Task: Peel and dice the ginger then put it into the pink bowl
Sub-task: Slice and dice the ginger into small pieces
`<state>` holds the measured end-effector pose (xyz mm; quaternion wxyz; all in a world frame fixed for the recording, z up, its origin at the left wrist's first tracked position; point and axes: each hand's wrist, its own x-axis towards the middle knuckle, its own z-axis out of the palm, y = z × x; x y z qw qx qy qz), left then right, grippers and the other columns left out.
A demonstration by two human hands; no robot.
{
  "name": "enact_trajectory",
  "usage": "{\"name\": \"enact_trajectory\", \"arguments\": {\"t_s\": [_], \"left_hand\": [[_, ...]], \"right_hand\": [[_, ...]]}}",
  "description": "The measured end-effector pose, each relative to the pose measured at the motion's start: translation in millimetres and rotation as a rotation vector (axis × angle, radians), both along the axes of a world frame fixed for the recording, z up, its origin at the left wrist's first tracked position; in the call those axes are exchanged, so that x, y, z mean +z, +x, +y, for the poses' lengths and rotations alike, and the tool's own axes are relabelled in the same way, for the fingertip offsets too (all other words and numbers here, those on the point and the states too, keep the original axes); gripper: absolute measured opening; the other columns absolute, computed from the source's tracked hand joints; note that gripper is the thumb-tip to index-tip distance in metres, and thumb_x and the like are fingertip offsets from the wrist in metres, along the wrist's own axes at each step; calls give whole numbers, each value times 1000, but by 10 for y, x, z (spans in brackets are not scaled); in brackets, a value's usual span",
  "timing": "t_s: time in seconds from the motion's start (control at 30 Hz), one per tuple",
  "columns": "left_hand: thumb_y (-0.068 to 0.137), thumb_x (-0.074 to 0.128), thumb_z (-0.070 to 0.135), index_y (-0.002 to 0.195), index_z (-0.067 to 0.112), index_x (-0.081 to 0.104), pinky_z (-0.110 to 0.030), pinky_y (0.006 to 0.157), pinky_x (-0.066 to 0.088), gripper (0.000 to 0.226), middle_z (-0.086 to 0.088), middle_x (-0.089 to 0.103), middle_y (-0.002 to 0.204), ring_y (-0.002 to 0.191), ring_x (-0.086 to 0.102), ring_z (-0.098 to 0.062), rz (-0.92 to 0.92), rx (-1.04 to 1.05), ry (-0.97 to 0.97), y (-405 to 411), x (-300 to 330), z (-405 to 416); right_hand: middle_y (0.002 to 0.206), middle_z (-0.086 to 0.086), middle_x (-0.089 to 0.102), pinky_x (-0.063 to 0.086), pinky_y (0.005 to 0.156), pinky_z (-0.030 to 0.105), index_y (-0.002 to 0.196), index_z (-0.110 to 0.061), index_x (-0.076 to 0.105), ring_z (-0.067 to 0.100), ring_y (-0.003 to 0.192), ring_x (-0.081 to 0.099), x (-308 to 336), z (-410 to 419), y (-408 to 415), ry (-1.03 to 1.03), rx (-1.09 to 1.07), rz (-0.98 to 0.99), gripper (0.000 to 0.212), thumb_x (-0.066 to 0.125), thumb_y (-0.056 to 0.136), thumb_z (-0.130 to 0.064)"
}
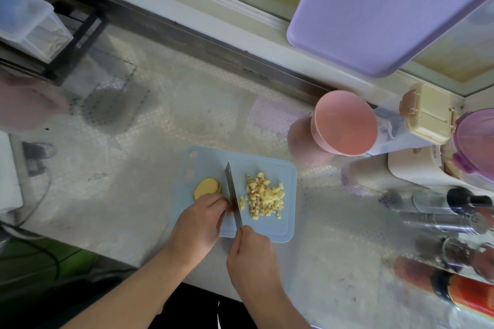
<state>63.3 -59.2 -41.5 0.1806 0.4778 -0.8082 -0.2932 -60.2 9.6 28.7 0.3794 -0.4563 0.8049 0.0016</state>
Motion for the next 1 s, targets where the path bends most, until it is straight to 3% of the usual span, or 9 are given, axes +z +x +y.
{"name": "enact_trajectory", "arguments": {"t_s": [0.2,0.57,0.8,1.0], "left_hand": [[82,79,1,89,16,76,-30,65,58,17,5,70,93,86,69,-16,0,-21,11,14,21,-20],[87,79,6,88,15,72,-33,65,58,11,4,67,90,86,66,-18,3,22,-2,9,8,-11],[87,78,5,90,14,73,-35,65,58,10,2,67,92,87,65,-19,-26,12,7,20,-13,-1],[81,81,0,85,12,72,-38,58,56,15,0,66,86,81,65,-21,-55,7,3,10,-33,8]], "right_hand": [[85,6,66,56,70,37,91,-15,53,24,79,66,-88,-53,50,-24,-1,22,24,37,105,-26],[77,-3,56,38,50,21,86,-19,49,12,61,48,15,8,-9,-85,21,4,29,35,108,-30],[82,0,63,48,62,26,89,-18,55,15,71,60,-20,20,54,-69,-25,-10,27,38,107,-29],[88,2,62,47,65,25,92,-17,51,18,78,60,-38,-36,122,-7,-31,14,18,39,105,-22]]}}
